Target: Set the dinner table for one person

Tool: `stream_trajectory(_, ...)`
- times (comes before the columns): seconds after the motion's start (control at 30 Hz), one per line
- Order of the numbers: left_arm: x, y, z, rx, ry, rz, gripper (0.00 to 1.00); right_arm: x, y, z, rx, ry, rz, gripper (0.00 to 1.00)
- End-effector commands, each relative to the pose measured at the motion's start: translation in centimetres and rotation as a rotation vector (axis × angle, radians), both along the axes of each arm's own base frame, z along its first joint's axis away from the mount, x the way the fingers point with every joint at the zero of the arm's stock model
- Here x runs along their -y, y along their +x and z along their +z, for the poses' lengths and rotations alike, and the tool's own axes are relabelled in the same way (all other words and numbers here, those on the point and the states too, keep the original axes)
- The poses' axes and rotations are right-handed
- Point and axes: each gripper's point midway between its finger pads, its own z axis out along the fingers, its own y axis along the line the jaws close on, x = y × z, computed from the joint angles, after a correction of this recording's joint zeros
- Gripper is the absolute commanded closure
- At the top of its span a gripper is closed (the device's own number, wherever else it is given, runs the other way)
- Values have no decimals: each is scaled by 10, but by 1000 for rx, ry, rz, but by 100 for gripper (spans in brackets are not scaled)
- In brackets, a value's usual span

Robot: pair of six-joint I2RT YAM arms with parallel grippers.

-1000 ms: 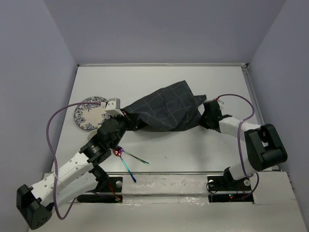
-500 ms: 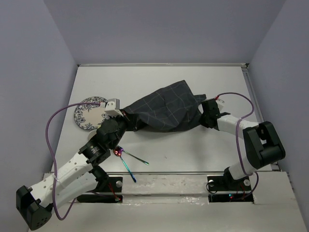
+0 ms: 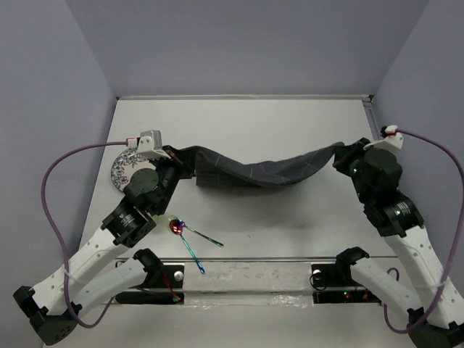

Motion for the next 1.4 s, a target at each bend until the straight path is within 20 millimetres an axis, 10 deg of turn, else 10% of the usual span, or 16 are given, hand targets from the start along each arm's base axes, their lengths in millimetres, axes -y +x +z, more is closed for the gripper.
stream_trajectory(0.0,-23,-6,76,156,-79,67,100,14,-23,46,49,-62,7,100)
stream_trajectory(0.2,-29,0,117,227,-115,117,100,13,-16,114,179,-83,15,100)
stream_trajectory(0.33,-16,32,126,234,-94,169,100,12,14,137,217,-125,-30,100)
stream_trajectory(0.53,-17,137,120,136,-43,119,100,-11,100,143,173,-186,3,100)
stream_trajectory(0.83,-47,195,166,164,-28,186,100,15,174,184,213,-195,5,100)
stream_trajectory(1.0,-62,211,184,174,-28,195,100,21,171,215,251,-207,-7,100)
stream_trajectory(1.2,-51,196,104,57,-58,120,100,14,162,128,127,-150,31,100)
stream_trajectory(1.27,-51,184,46,-31,-72,117,100,10,158,61,15,-134,52,100)
stream_trajectory(1.33,-51,171,-24,-127,-82,111,100,7,148,38,7,-97,61,100)
stream_trajectory(1.37,-49,162,-42,-155,-94,98,100,7,140,-11,-85,-94,63,100)
